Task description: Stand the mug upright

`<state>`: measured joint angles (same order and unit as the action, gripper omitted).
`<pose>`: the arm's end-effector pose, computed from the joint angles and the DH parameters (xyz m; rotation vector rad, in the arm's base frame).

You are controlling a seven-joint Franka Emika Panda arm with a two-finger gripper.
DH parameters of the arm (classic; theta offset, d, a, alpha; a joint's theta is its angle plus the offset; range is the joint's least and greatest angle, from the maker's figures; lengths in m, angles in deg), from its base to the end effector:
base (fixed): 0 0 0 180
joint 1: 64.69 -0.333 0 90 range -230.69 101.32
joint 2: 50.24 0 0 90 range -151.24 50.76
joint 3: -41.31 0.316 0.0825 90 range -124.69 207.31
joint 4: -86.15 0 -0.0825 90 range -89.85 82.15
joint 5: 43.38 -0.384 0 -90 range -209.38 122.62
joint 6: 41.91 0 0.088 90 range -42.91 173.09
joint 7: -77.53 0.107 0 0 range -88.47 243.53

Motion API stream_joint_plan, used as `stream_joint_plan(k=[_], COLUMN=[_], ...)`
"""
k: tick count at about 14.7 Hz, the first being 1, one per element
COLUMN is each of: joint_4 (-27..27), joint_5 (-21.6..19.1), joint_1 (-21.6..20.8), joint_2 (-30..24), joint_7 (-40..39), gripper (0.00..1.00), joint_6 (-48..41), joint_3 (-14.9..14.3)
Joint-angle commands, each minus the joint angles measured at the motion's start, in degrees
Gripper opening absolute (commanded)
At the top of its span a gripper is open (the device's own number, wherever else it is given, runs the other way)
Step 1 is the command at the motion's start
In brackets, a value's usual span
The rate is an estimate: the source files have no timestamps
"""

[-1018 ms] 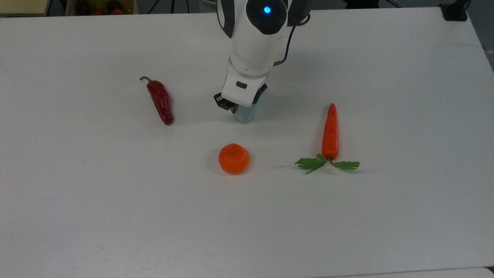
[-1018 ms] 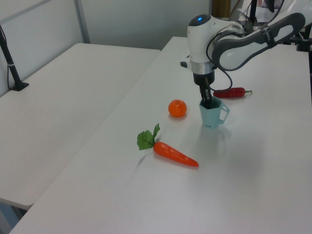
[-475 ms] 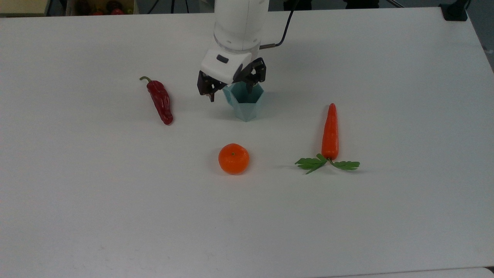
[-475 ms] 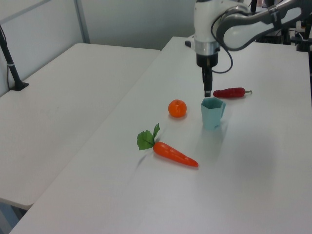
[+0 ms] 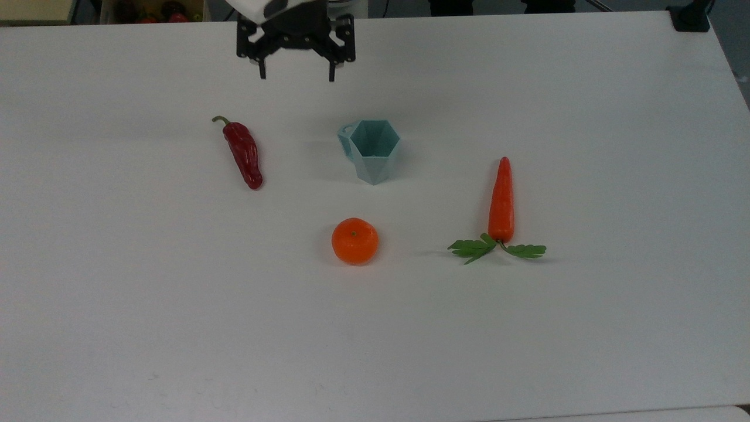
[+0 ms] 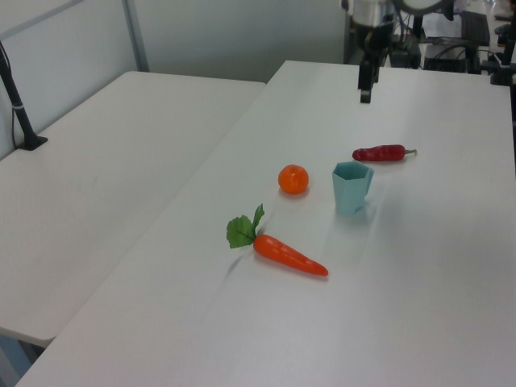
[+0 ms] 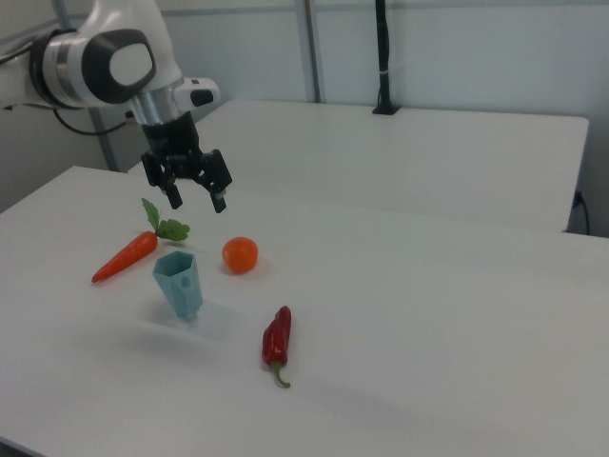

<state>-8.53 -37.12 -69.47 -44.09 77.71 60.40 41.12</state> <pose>0.5982 0.0387 0.5430 3.0313 0.1501 0.0460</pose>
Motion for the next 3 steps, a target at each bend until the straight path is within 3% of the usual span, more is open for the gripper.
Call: stream_joint_plan(k=[1, 3], joint_4=[-0.87, -0.34], joint_5=[-3.43, -4.06], joint_1=[2.23, 2.67], joint_2=[-4.47, -4.57], joint_7=[1.23, 1.23], gripper=[1.0, 1.0], joint_6=[-4.04, -4.75], joint_3=[-0.25, -0.25])
